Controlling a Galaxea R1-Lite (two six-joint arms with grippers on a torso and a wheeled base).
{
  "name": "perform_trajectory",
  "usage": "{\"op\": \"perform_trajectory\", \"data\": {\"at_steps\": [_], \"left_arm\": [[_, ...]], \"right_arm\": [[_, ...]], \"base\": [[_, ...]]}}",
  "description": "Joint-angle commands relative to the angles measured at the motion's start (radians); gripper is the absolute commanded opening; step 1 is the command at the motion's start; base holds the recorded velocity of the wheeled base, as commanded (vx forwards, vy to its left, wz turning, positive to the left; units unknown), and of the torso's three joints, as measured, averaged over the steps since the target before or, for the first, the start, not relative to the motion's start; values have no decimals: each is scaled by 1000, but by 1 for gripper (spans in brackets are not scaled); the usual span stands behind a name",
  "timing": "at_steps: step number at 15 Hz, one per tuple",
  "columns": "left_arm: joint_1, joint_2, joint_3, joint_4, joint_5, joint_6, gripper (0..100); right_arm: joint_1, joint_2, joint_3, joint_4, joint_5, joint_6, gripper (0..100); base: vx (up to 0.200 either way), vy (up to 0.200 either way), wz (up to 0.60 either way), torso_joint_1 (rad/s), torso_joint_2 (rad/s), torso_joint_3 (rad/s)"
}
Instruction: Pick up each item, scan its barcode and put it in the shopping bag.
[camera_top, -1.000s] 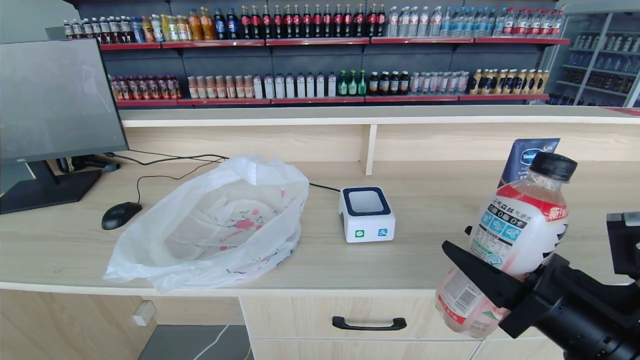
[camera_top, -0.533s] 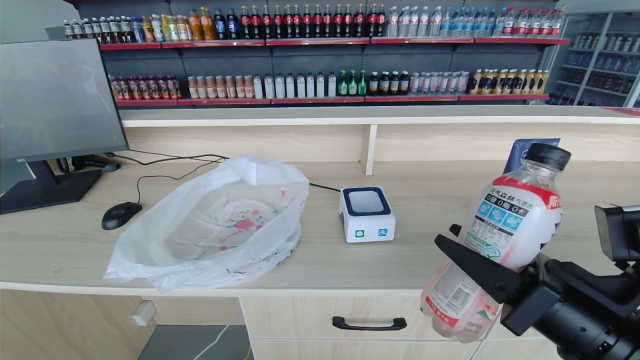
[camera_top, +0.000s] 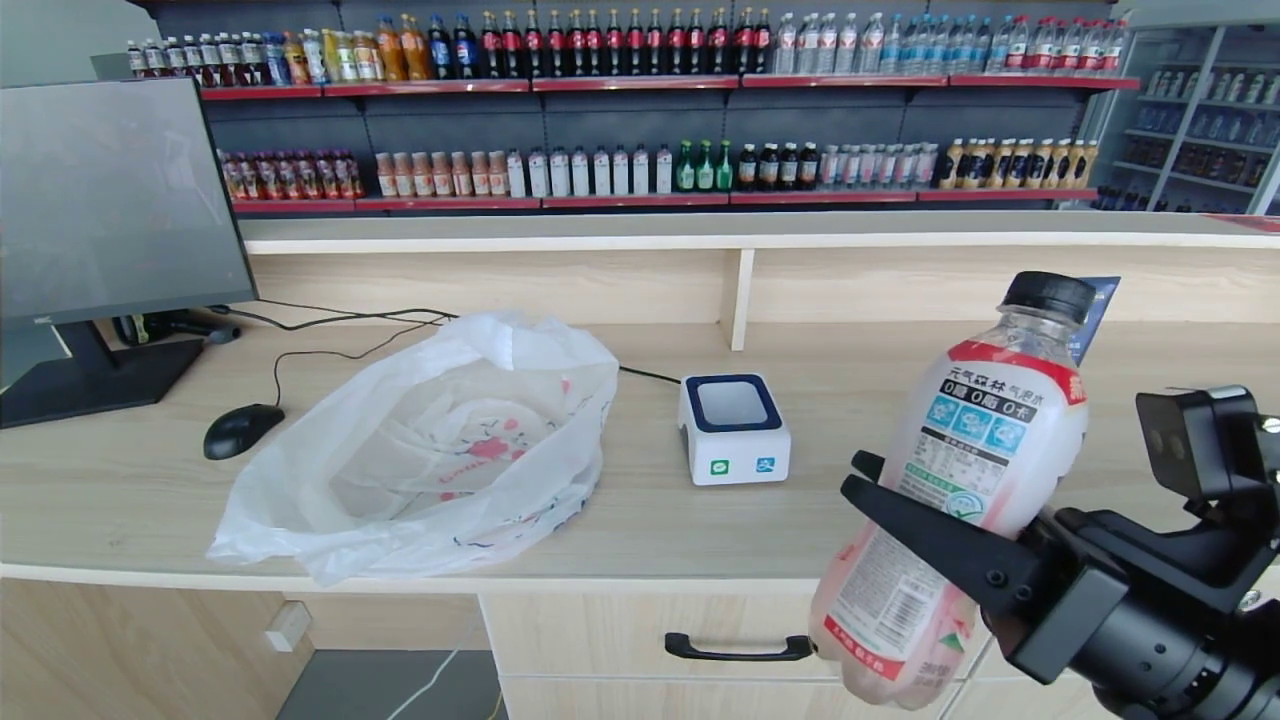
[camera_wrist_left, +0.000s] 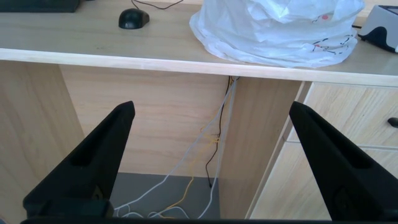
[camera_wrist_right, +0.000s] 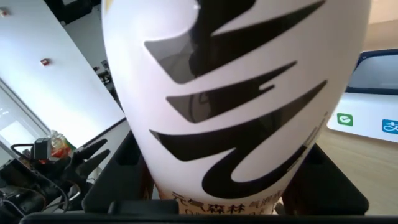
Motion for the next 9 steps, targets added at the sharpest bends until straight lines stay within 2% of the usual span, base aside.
{"op": "perform_trajectory", "data": {"at_steps": [1,4,6,9], "left_arm": [[0,0,0,0,0,0,100],[0,0,0,0,0,0,100],[0,0,0,0,0,1,100],[0,0,0,0,0,1,100]], "right_arm": [[28,38,-37,-1,4,8,0],[42,70,-66,-1,11,18,0],[86,75,-107,-1,51,38,0],[119,73,-121,-1,54,67,0]], "base": [[0,0,0,0,0,0],[0,0,0,0,0,0],[0,0,0,0,0,0],[0,0,0,0,0,0]]}}
